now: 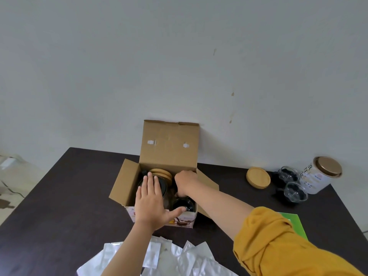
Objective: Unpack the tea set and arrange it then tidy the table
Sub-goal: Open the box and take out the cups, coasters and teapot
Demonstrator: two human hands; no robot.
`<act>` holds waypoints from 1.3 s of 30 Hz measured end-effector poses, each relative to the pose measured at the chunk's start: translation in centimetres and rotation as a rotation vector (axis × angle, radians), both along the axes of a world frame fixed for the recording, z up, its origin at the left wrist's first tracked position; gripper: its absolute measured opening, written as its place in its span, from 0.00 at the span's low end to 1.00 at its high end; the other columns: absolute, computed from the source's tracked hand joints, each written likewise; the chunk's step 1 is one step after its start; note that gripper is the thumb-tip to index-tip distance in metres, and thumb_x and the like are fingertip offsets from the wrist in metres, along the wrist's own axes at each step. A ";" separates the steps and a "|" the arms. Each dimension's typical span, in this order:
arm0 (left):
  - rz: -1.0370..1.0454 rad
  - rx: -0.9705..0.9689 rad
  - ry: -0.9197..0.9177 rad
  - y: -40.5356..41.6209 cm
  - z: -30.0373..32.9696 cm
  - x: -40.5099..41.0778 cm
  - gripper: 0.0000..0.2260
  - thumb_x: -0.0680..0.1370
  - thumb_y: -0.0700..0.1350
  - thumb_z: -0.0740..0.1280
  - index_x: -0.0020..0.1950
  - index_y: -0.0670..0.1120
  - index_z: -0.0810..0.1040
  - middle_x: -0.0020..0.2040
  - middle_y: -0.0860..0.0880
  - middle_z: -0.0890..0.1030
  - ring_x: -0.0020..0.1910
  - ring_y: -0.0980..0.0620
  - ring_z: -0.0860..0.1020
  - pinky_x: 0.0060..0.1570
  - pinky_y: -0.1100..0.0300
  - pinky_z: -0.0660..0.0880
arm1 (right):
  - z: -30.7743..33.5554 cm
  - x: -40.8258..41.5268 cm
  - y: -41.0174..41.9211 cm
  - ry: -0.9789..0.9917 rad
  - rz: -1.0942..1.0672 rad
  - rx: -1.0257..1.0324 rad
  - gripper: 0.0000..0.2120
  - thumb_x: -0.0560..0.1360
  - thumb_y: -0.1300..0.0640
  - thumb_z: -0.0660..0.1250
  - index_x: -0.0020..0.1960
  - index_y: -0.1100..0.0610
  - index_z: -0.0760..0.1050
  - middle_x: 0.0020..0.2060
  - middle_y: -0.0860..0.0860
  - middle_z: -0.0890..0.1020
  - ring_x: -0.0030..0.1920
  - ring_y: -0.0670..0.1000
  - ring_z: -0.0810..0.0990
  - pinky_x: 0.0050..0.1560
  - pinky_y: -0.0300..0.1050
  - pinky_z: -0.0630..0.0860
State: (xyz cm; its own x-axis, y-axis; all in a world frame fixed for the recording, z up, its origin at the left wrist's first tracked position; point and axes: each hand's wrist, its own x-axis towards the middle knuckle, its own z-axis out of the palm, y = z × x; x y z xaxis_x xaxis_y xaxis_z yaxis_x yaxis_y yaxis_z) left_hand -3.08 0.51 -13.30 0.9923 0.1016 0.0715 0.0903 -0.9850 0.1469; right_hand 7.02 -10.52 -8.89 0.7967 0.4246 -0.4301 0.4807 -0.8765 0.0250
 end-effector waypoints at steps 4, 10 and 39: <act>0.000 -0.001 -0.008 0.0 -0.1 0.0 0.57 0.62 0.82 0.50 0.71 0.35 0.66 0.72 0.36 0.66 0.72 0.37 0.64 0.65 0.42 0.66 | -0.7 -0.1 -0.3 -0.045 -0.046 0.086 0.15 0.70 0.52 0.73 0.52 0.58 0.76 0.45 0.54 0.81 0.41 0.53 0.78 0.38 0.44 0.73; -0.005 -0.008 -0.017 0.0 0.0 0.0 0.56 0.63 0.81 0.50 0.70 0.34 0.68 0.71 0.36 0.67 0.70 0.37 0.66 0.64 0.41 0.67 | -1.6 -0.3 -0.5 -0.110 -0.123 0.201 0.29 0.67 0.51 0.77 0.61 0.61 0.69 0.55 0.59 0.78 0.53 0.58 0.78 0.48 0.47 0.76; 0.009 0.042 0.020 0.1 -0.1 -0.3 0.59 0.61 0.82 0.41 0.76 0.39 0.57 0.77 0.40 0.56 0.76 0.40 0.54 0.72 0.45 0.55 | 3.9 -4.6 -19.1 -0.377 -0.294 0.440 0.33 0.63 0.39 0.70 0.62 0.55 0.70 0.55 0.51 0.77 0.56 0.55 0.75 0.49 0.48 0.75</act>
